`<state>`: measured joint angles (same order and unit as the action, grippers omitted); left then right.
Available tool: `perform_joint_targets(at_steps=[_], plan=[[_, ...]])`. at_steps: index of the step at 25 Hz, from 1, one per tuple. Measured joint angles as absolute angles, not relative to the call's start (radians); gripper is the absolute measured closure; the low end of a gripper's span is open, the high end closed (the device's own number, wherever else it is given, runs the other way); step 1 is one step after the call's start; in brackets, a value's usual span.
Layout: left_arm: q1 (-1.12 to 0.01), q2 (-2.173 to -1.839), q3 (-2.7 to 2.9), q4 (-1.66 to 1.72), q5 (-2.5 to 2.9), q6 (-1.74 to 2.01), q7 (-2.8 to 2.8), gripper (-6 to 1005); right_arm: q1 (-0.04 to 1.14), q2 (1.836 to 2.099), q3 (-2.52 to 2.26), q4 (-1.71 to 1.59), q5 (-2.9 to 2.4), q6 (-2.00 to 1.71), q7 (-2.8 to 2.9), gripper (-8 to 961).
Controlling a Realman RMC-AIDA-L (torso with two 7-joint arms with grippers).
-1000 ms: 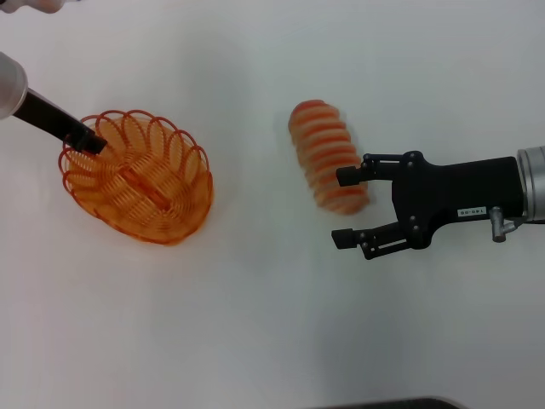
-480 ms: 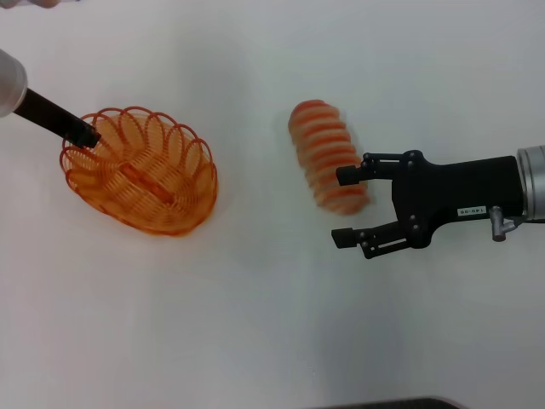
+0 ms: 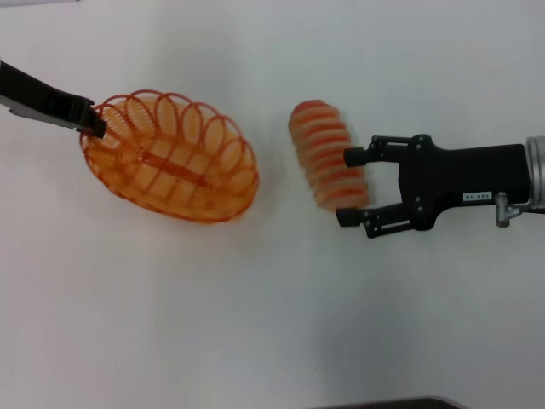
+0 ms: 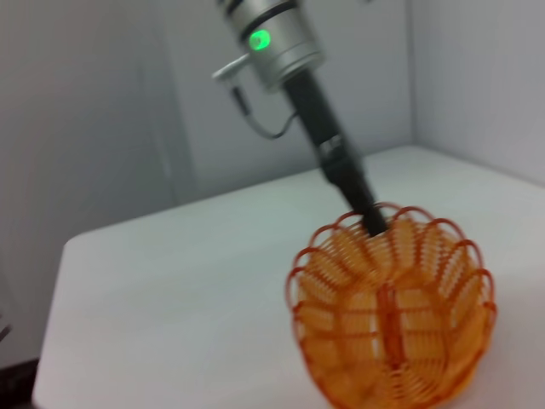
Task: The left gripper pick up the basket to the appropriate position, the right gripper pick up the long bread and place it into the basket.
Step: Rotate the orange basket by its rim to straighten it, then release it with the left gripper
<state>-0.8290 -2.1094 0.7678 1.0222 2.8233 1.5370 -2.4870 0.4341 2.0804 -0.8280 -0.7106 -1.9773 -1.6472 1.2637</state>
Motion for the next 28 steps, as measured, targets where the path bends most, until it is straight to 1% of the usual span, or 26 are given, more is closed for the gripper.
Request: perform_joint_targets(at_steps=[3,7,13,15,22,28], plan=[[-0.821,-2.111,0.731,1.033,2.781,1.575,-2.522,905,0.434,2.086,-0.777,-0.698,-1.974,-1.643,1.263,12],[-0.801,-2.117,0.722,1.029,2.737,1.592,-2.566,911,0.434,2.088,-0.736,-0.664,-1.932,-1.624,1.262,12],[-0.739,-2.153,0.720,1.081,2.687,1.582,-2.628,917,0.421,2.087,-0.683,-0.649,-1.873,-1.605,1.259,12],[-0.721,-2.160,0.718,1.092,2.676,1.569,-2.642,918,0.421,2.087,-0.667,-0.644,-1.870,-1.601,1.259,12],[-0.656,-2.165,0.727,1.079,2.634,1.502,-2.679,922,0.420,2.088,-0.627,-0.614,-1.860,-1.566,1.258,12],[-0.633,-2.167,0.734,1.051,2.615,1.470,-2.682,925,0.422,2.088,-0.620,-0.607,-1.858,-1.553,1.256,12]])
